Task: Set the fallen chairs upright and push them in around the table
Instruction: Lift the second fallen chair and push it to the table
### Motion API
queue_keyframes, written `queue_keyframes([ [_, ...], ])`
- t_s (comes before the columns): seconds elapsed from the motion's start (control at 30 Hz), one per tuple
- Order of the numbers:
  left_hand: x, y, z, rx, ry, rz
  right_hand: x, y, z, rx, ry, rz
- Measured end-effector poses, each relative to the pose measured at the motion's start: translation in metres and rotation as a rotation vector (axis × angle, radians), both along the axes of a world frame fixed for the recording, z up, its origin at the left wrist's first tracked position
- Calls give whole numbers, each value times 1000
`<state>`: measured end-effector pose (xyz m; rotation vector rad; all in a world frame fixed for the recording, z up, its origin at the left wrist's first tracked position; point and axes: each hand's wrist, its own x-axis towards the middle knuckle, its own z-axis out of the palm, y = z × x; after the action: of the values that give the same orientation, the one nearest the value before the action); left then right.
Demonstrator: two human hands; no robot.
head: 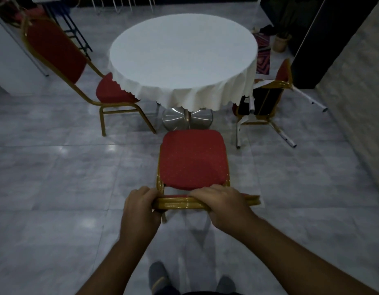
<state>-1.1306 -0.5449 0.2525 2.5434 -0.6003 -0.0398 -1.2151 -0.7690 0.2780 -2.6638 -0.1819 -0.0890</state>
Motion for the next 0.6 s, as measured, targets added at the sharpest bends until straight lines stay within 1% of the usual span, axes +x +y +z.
queue_keyframes([
  [0.07,3,-7,5,30,-15,4,8,0,1,-4,-41,-27],
  [0.13,-4,-20,13,53,-44,-101,4,-3,1,-13,-79,-125],
  [0.2,-18,-34,21,27,-42,-192,-8,-7,0,-29,-59,-220],
  [0.27,-27,-46,24,-10,-39,-158,-17,-12,-3,-20,-50,-226],
  [0.4,-27,-56,20,-61,-66,-7,-6,-8,-4,-64,-53,-284],
  [0.6,3,-59,18,-46,-67,-10,21,-9,-6,-82,-29,-305],
])
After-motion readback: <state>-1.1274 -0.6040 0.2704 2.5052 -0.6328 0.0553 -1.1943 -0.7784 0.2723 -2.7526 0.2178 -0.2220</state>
